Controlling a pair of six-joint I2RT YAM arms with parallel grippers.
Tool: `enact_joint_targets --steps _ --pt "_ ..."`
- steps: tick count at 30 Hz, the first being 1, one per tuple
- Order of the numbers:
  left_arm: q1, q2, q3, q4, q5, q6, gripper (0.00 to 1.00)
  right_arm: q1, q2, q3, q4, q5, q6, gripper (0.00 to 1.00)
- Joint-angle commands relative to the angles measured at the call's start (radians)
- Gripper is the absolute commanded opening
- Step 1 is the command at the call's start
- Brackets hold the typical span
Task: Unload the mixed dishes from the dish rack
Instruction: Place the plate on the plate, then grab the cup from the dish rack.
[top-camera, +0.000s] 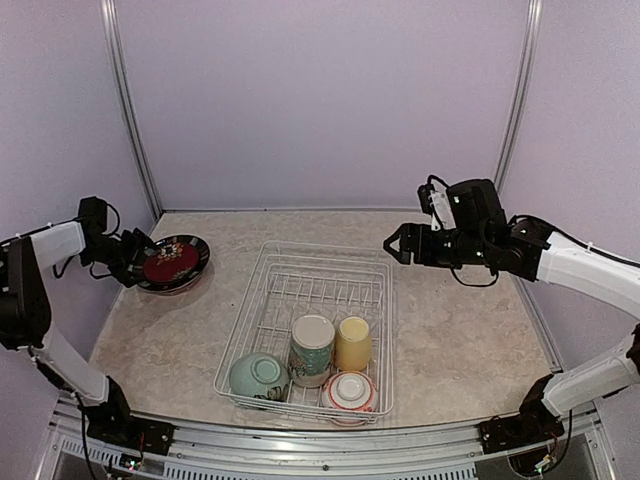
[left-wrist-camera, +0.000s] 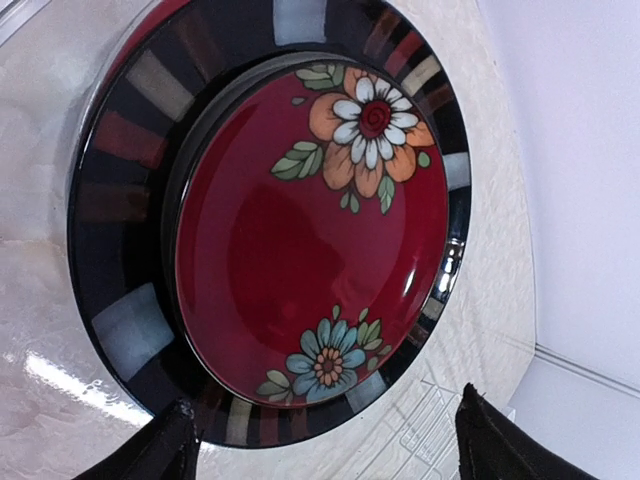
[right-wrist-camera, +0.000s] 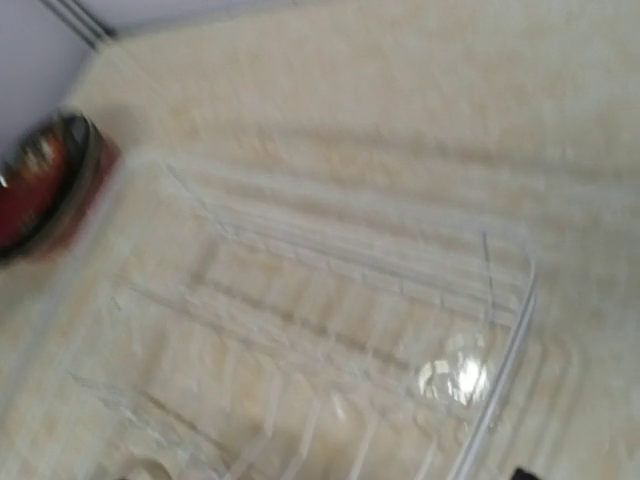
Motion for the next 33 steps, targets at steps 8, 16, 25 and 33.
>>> enact_joint_targets --steps 8,16,25,33 --pt "-0.034 -0.136 0.046 -0.102 -0.016 0.091 0.99 0.181 0.179 0.119 -0.125 0.11 -0.049 0.8" --pt "-0.344 -0.184 0.273 -0.076 -0.12 0.198 0.99 0.281 0.25 0.2 -0.129 0.075 -0.118 0.84" --pt "-0.575 -0.038 0.601 -0.078 -0.126 0.31 0.99 0.424 0.336 0.283 -0.196 0.06 -0.142 0.95" --pt "-0.584 -0.078 0.48 -0.036 -0.053 0.36 0.99 0.539 0.486 0.401 -0.302 0.109 -0.179 0.99"
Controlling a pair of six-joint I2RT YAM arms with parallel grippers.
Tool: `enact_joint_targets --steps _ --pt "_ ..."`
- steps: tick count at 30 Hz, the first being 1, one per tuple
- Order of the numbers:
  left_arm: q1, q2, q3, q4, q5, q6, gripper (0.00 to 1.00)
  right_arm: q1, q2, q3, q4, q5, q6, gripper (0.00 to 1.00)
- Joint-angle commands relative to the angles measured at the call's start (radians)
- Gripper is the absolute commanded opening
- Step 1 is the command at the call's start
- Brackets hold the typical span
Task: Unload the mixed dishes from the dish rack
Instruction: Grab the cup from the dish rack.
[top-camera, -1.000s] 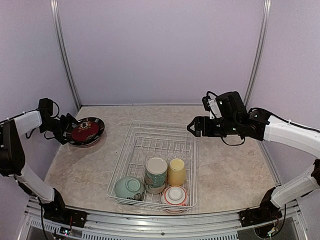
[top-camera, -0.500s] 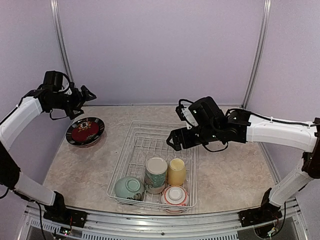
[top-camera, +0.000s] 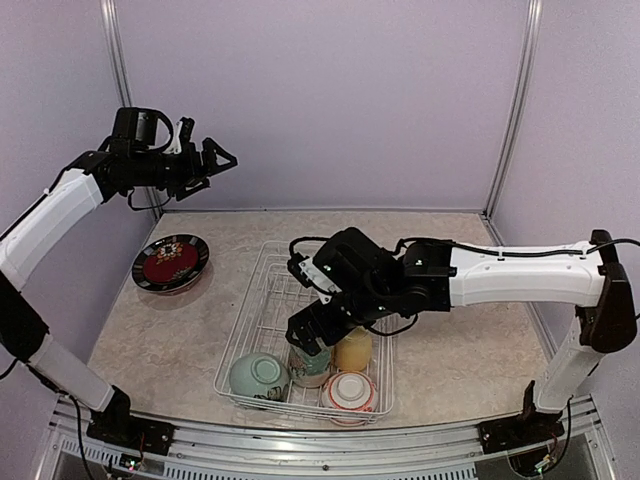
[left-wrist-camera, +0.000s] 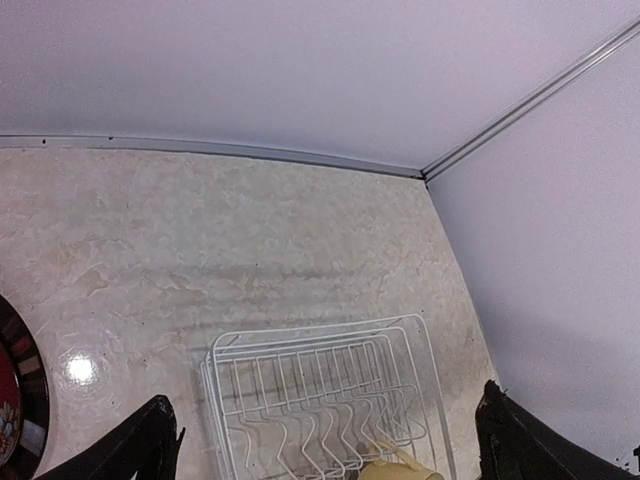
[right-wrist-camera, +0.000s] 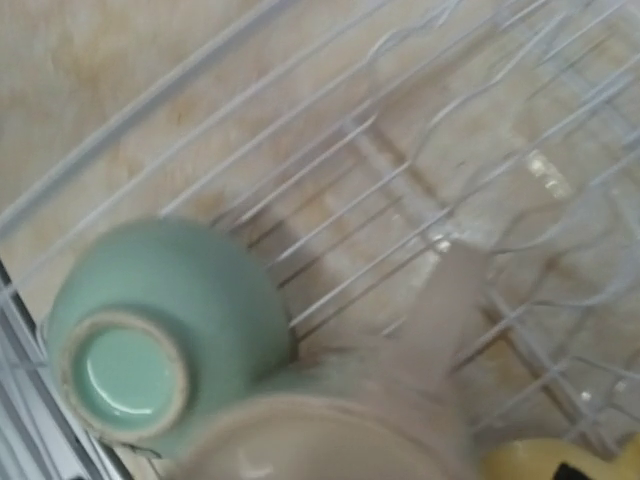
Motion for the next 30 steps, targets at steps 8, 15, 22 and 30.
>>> enact_joint_targets --steps 8,15,22,30 --pt "-0.01 -0.014 -0.061 -0.012 0.043 0.087 0.99 0.071 0.128 0.08 -0.127 0.077 -0.008 1.0" --pt "0.005 -0.011 -0.083 0.0 0.073 0.069 0.99 0.083 0.156 0.077 -0.122 0.15 0.017 0.96" --pt "-0.018 0.006 -0.076 -0.011 0.084 0.071 0.99 0.084 0.148 0.028 -0.054 0.142 0.024 0.88" --pt "-0.057 0.03 -0.061 -0.042 0.044 0.101 0.99 0.083 0.124 0.009 -0.045 0.17 0.057 0.66"
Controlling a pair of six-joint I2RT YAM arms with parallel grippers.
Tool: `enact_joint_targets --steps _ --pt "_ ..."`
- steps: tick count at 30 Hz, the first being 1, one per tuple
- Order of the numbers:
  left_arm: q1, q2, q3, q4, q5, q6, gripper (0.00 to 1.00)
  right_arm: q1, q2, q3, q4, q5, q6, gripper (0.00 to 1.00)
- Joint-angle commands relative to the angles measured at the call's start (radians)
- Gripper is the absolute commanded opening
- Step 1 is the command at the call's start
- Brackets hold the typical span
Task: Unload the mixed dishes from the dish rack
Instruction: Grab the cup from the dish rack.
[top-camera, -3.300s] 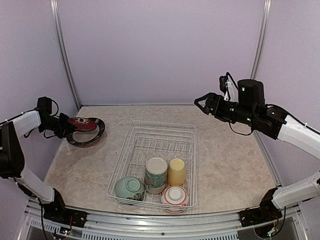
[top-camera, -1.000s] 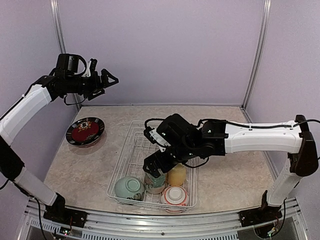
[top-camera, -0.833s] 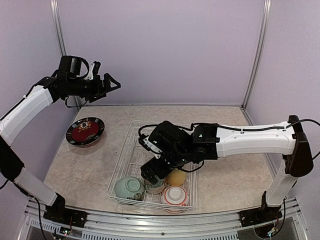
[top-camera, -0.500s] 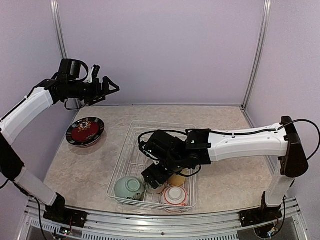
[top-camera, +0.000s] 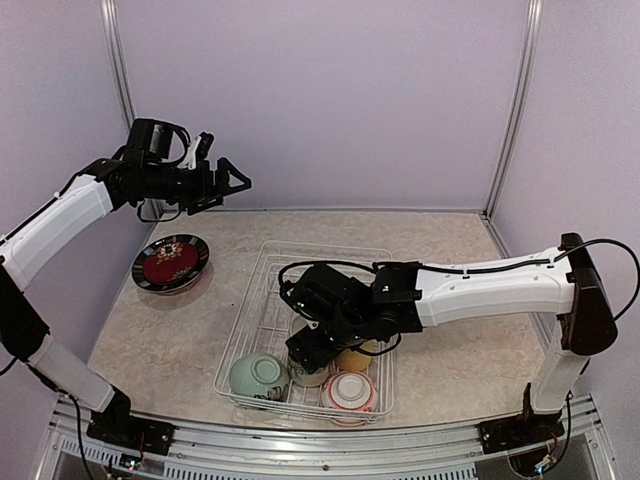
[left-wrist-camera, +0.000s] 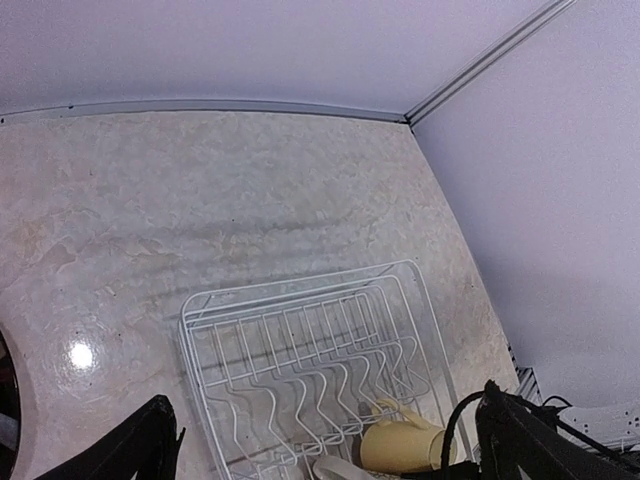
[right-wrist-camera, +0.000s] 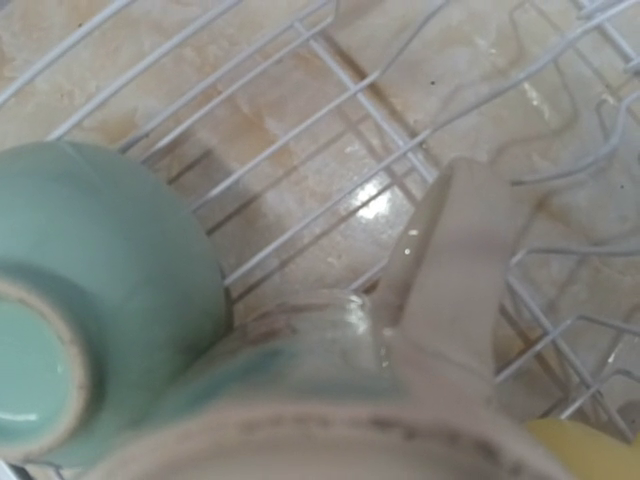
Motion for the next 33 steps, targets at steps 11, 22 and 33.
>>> enact_joint_targets --steps 11,22,33 --pt "-0.013 0.038 0.02 -0.035 -0.024 0.029 0.99 0.01 -0.086 -0.029 0.08 0.058 0.03 0.29" --pt "-0.012 0.033 0.019 -0.038 -0.044 0.028 0.99 -0.037 -0.159 -0.018 0.186 0.115 0.026 0.0" --pt "-0.012 0.036 0.008 -0.026 -0.03 0.016 0.99 -0.16 -0.207 -0.079 0.419 0.062 0.103 0.0"
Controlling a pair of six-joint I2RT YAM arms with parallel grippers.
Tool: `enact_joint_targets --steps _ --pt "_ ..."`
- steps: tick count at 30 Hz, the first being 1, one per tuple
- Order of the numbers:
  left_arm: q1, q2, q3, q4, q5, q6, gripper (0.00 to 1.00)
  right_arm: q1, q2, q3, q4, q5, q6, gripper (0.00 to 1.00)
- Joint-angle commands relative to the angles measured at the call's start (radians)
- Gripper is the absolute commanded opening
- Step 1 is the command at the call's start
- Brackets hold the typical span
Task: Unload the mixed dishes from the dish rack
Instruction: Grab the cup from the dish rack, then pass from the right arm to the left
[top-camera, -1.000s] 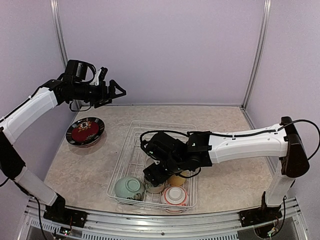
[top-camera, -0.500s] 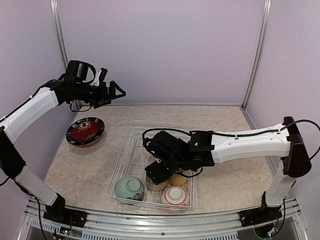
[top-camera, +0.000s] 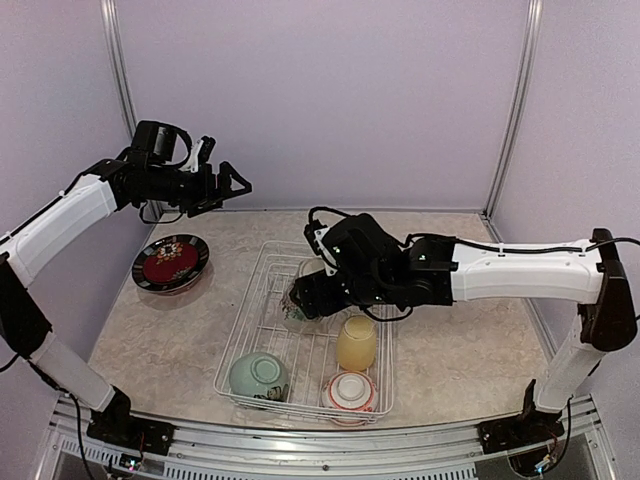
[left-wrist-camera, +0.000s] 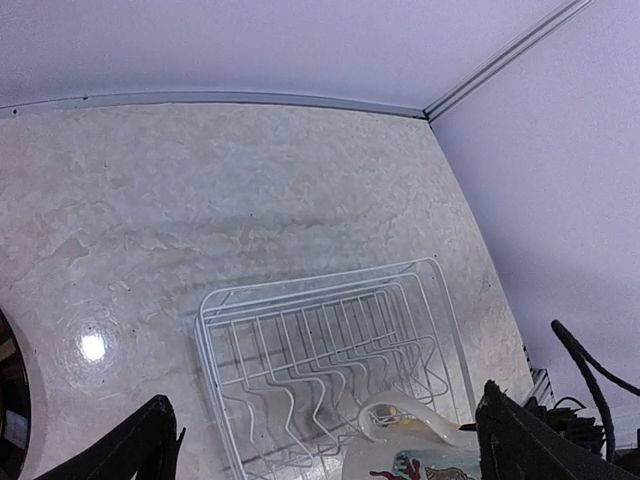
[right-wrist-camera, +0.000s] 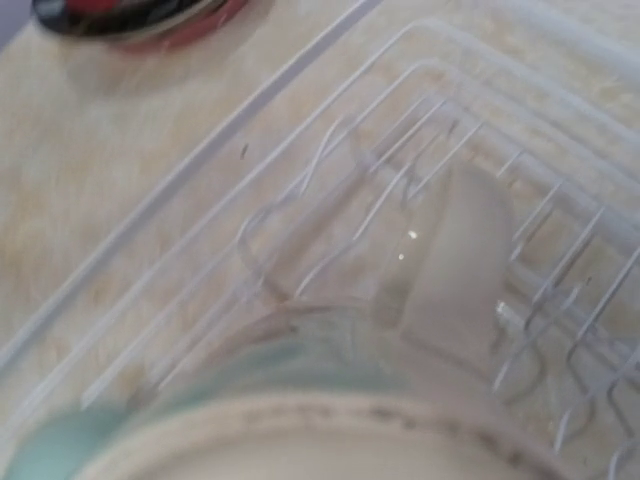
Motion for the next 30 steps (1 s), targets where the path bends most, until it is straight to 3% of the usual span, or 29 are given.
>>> enact_joint_targets --steps 1,7,14,22,30 --pt "-0.003 0.015 0.012 -0.018 0.014 -0.007 0.99 -0.064 -0.083 -0.059 0.259 -0.001 0.079 0.0" --pt "-0.003 0.012 -0.002 0.022 0.129 -0.045 0.99 -0.137 -0.195 -0.275 0.637 -0.128 0.146 0.0" --pt "-0.008 0.024 -0.054 0.164 0.393 -0.161 0.93 -0.165 -0.279 -0.374 0.839 -0.123 0.14 0.0" --pt "-0.015 0.049 -0.172 0.511 0.664 -0.407 0.81 -0.18 -0.343 -0.445 0.987 -0.104 0.157 0.0" --pt "-0.101 0.098 -0.253 0.852 0.809 -0.594 0.81 -0.197 -0.354 -0.465 1.111 -0.111 0.139 0.0"
